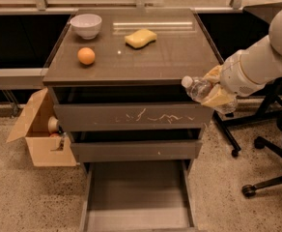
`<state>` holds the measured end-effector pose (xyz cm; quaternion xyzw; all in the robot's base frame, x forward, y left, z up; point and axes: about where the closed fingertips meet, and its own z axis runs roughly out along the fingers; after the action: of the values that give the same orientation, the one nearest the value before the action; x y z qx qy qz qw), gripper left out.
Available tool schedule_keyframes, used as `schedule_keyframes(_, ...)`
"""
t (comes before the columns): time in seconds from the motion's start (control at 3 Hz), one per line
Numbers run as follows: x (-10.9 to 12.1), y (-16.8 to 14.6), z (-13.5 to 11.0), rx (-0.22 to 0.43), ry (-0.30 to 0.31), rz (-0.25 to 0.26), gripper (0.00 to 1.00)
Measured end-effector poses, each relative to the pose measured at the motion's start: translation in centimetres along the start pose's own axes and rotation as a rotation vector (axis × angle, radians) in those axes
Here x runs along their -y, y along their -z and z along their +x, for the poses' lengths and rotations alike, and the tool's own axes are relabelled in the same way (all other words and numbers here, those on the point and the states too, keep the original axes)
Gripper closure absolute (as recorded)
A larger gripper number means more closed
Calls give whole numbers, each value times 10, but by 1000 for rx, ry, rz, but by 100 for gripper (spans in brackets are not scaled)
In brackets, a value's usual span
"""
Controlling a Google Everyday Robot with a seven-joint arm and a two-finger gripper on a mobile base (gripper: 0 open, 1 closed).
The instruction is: Pick water bottle from bottom drawer and place on counter
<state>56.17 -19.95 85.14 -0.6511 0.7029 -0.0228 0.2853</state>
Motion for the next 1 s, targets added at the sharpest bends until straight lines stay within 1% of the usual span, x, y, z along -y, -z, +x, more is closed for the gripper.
schedule_keyframes(0.33,18,1,-10,8,22,19,100)
schedule_keyframes(0.67,58,1,-33,13,106,43,100)
schedule_keyframes(1.0,105,7,-60,16,177,80,100)
